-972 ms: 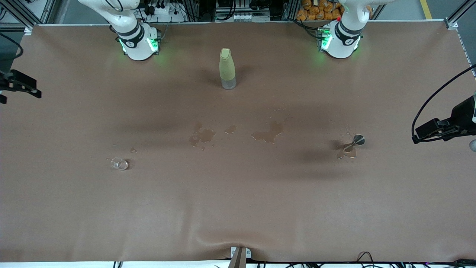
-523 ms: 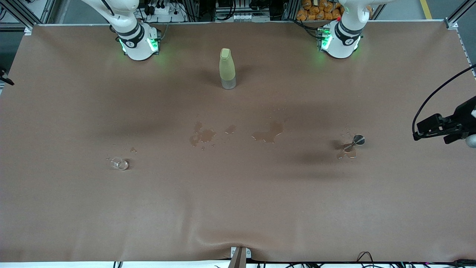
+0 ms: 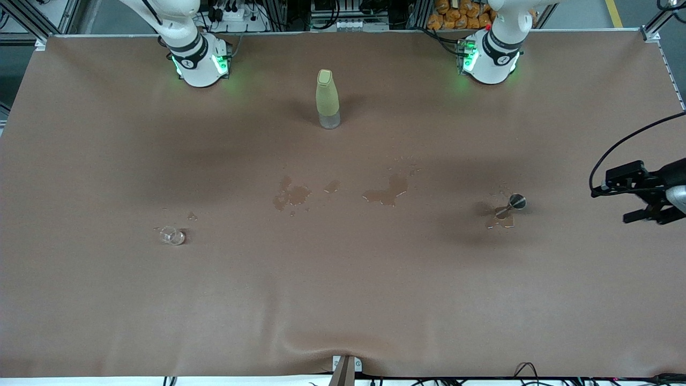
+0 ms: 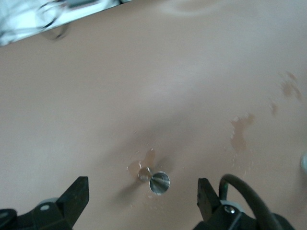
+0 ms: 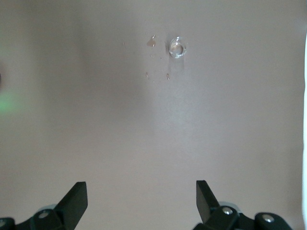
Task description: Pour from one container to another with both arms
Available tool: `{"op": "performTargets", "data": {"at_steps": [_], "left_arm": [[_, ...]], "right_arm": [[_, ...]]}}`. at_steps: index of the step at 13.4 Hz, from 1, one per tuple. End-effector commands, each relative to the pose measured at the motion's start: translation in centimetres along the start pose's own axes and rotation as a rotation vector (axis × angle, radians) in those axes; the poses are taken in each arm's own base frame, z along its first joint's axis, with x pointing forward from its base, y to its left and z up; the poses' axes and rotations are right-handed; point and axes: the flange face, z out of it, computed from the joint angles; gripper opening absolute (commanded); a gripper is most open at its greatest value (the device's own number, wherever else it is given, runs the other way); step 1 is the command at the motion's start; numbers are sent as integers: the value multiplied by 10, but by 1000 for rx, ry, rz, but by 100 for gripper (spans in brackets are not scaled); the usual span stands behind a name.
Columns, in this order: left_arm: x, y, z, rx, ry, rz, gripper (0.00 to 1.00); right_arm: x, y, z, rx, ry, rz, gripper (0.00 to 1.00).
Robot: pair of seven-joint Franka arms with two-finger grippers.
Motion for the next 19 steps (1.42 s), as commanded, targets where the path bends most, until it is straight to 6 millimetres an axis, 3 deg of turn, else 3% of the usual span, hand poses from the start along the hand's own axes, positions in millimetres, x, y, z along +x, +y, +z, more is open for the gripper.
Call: {"op": "performTargets", "data": {"at_steps": [1,3,5,7,8,10,13,15,19], "left_arm": [[-14,-19,20,-114,51,277,100],[-34,-37,39,-197,65,347,100],[-50,-54,55,-236,87,456,100],[-62,-61,81,-329,124,556,100],[-78,-71,97,-374,155,566,100],[-106,-87,134,-470,244,589,100],[-126,-98,170,-513,294,688,100],[-151,-114,199,-539,335,716,100],[-167,-113,240,-588,389,748,100]], "right_arm": [[-16,-1,10,-14,-4,-82,100],[-21,2,19,-17,45,-96,100],[-34,2,44,-12,154,-110,100],[-41,4,77,-1,260,-137,100],[-40,7,93,-7,310,-160,100],[-37,9,126,1,400,-181,100],[-24,14,170,5,532,-210,100],[-17,14,202,1,616,-225,100],[-7,16,278,-18,765,-258,100]]}}
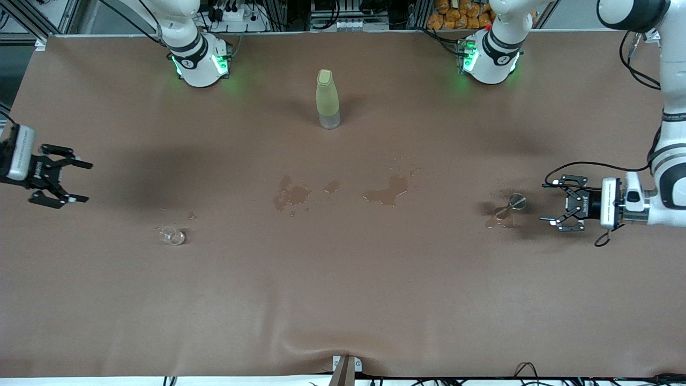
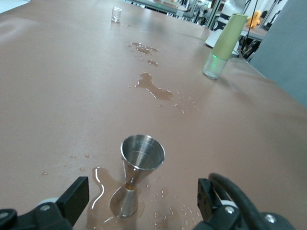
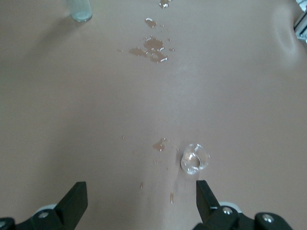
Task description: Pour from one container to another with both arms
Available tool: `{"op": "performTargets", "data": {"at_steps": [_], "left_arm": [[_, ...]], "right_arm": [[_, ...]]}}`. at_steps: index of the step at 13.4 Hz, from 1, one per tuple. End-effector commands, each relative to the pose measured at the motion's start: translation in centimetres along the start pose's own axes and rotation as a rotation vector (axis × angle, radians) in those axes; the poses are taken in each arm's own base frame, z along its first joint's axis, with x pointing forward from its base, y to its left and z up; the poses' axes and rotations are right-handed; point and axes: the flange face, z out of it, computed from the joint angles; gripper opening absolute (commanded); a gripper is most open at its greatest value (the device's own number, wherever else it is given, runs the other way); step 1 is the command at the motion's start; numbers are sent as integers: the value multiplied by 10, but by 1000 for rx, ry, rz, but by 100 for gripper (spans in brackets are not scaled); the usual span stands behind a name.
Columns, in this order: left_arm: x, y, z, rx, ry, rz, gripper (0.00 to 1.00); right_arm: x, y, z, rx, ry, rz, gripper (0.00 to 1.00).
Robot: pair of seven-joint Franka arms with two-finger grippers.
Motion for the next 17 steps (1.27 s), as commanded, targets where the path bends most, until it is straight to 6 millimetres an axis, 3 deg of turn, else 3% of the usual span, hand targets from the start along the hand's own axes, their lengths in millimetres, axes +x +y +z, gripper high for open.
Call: {"op": "performTargets", "data": {"at_steps": [1,3,8,14,16,17], "left_arm": [[-6,-4,17,-21,44,43,100],[-12,-12,39,-38,67,83,100],[-39,-17,61,-29,121,120,100],[-54,-20,73,-21,123,112,100],[-51,-22,75,-19,123,116,100],[-51,-22,74,-20,121,117,91]], "right_arm": [[-30,1,40,-30,98,-39,100],[-55,-1,71,-58,172,-57,100],[-117,-22,122,-181,319,27,100],[-145,-29,162,-300,396,-5,100],[-156,-34,176,-338,418,1,100],[-161,-36,184,-352,431,3,100]]}}
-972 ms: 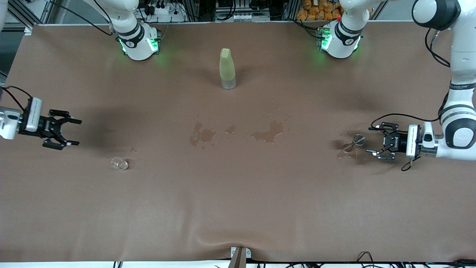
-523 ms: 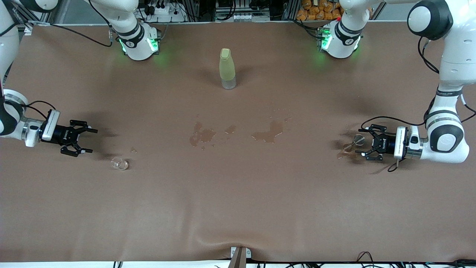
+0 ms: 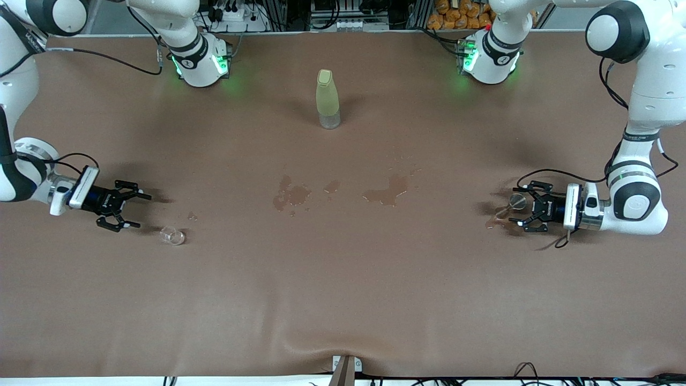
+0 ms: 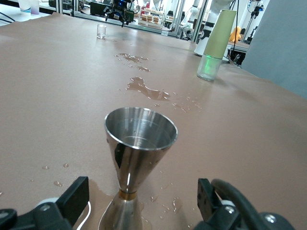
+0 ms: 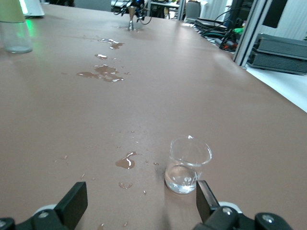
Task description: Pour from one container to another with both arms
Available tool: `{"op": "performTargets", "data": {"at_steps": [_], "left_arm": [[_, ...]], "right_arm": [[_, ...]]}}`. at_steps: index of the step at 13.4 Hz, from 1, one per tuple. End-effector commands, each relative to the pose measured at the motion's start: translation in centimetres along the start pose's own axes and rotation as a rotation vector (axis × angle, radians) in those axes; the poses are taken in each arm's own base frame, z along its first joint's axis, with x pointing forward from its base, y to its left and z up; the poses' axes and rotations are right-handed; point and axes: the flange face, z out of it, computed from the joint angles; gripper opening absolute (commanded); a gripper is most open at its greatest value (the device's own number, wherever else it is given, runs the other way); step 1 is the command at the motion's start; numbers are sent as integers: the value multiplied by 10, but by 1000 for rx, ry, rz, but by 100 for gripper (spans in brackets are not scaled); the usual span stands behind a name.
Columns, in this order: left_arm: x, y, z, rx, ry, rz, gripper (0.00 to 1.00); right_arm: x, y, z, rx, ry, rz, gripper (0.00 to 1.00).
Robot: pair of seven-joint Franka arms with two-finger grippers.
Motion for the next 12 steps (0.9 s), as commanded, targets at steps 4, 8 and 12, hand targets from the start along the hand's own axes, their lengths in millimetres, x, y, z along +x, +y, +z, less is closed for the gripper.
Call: {"op": "performTargets", "data": {"at_steps": [4,8,12], "left_arm": [[2,-6,2,15,5,25,71],[3,-6,0,15,-1,27,45],[6,-6,-2,8,-13,33,16]], "right_arm": [[-46,-19,22,-120,89,-127,100],[-68,-30,31,-190,130,-131,100],[-75,-33,34,-239,150,-135,100]]}}
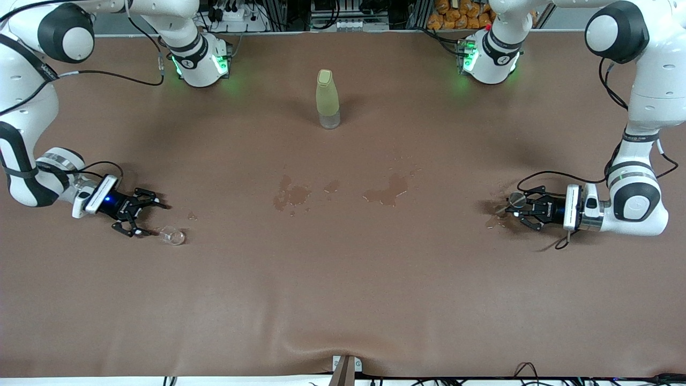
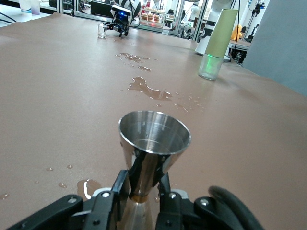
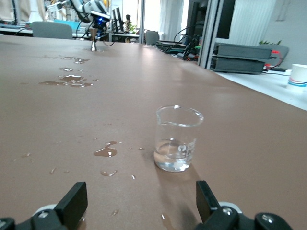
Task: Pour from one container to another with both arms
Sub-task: 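Grasp the beaker with the right gripper while the left gripper grasps the jigger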
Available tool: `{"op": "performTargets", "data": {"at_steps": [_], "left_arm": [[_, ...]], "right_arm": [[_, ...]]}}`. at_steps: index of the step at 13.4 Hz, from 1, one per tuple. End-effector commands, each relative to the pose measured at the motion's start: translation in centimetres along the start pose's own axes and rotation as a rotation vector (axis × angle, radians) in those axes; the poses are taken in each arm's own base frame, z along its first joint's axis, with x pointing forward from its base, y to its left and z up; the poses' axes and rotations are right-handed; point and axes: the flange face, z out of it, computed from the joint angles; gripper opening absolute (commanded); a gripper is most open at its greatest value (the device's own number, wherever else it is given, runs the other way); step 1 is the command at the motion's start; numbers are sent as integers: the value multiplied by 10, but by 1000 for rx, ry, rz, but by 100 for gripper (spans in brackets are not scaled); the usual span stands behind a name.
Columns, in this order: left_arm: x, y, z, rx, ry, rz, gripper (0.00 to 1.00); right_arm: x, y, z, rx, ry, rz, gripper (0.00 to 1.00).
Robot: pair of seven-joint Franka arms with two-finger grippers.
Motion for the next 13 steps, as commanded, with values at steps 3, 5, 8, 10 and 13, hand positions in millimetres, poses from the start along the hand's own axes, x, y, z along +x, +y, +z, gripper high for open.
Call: {"op": "performTargets", "data": {"at_steps": [3,5,8,10,13], "left_arm": [[11,-8,-2,3,-19,35,0],[21,-13,-11,15,-33,50,0],[39,-18,-15,32,-24,75,0],[54,-24,-10,45,11,100,0],[81,-33,-5,67,42,102,0]], "right_arm": [[-10,-4,5,-57,39,-247,100],[-8,-2,14,-53,41,-245,100],[-2,1,29,-57,53,-250,100],[0,2,41,-62,62,-251,100],[0,2,60,-71,74,-249,100]]}}
